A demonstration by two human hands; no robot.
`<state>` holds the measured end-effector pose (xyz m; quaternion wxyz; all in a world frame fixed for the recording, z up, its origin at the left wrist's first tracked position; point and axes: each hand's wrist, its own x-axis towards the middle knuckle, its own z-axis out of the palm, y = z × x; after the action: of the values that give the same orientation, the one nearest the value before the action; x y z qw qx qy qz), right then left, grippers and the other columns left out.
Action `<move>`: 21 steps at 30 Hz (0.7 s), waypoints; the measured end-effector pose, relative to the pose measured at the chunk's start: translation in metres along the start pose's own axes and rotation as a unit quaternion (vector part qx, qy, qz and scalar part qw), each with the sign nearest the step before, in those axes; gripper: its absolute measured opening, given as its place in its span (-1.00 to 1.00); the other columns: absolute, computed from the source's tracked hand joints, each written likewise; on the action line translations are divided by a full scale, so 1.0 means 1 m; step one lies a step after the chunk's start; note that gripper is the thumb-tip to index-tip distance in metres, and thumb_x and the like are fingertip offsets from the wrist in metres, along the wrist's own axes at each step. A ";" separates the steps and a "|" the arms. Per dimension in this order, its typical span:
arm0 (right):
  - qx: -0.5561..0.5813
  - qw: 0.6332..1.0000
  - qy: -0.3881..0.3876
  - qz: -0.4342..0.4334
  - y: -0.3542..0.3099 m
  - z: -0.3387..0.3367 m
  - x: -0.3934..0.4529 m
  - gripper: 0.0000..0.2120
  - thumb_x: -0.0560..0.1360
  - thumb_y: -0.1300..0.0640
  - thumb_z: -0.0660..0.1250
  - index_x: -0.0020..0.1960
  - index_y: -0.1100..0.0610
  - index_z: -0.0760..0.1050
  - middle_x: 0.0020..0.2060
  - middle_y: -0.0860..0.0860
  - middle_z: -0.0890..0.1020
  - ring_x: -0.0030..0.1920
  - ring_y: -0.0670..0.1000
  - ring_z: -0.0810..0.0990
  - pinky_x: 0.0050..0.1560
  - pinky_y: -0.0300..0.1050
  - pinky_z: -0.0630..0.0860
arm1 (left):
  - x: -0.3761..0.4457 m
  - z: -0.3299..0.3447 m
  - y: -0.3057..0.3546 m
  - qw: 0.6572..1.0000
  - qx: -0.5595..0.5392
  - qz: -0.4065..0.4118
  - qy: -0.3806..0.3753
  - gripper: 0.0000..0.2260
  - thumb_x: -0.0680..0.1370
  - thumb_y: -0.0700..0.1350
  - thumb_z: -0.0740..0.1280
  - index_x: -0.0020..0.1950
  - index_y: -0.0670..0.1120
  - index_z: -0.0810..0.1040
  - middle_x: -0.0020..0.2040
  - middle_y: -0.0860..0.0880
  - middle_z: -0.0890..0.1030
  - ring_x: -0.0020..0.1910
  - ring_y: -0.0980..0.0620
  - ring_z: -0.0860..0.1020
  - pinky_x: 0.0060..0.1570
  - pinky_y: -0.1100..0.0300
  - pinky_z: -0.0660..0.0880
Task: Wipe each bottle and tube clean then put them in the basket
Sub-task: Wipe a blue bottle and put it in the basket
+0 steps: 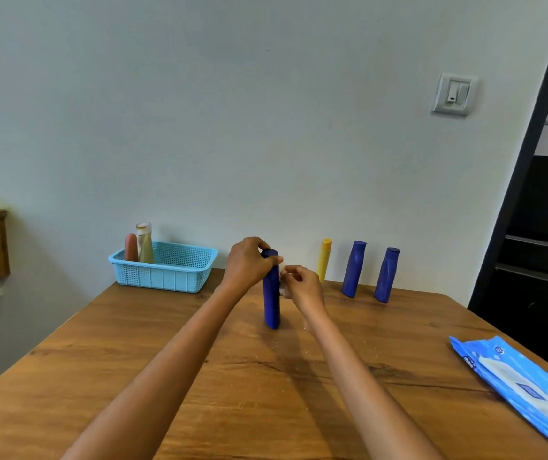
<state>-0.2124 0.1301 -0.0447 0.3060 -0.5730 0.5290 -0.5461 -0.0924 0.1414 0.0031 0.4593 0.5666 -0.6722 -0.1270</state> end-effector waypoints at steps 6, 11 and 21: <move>0.121 0.992 0.012 -0.025 -0.017 -0.006 0.001 -0.81 0.56 0.07 0.26 0.12 0.10 0.53 0.00 -0.02 0.62 0.01 -0.08 0.58 -0.18 -0.33 0.49 | -0.003 0.003 0.005 1.000 -0.011 -0.019 -0.011 -0.67 0.46 0.02 0.42 -0.30 -0.12 0.36 -0.25 -0.12 0.48 -0.24 -0.02 0.42 -0.37 0.24 0.26; 0.046 0.999 -0.010 -0.001 0.001 -0.001 -0.003 -0.85 0.58 0.13 0.22 0.09 0.11 0.52 -0.01 0.02 0.62 -0.01 -0.03 0.58 -0.08 -0.18 0.56 | -0.003 0.003 0.000 0.999 -0.041 -0.024 0.003 -0.61 0.48 0.02 0.40 0.13 -0.17 0.37 -0.11 -0.08 0.51 -0.12 -0.03 0.46 -0.21 0.19 0.34; 0.063 0.998 0.004 -0.028 -0.021 0.000 -0.002 -0.84 0.53 0.01 0.31 0.04 0.05 0.56 -0.07 -0.02 0.65 -0.05 -0.07 0.61 -0.09 -0.17 0.58 | -0.002 0.003 -0.001 0.997 0.060 0.029 0.028 -0.65 0.50 0.05 0.36 -0.07 -0.16 0.28 -0.17 -0.12 0.49 -0.19 -0.10 0.47 -0.26 0.14 0.34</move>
<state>-0.2067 0.1370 -0.0261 0.3244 -0.5648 0.4786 -0.5888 -0.0940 0.1420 -0.0008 0.4470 0.5768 -0.6813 -0.0571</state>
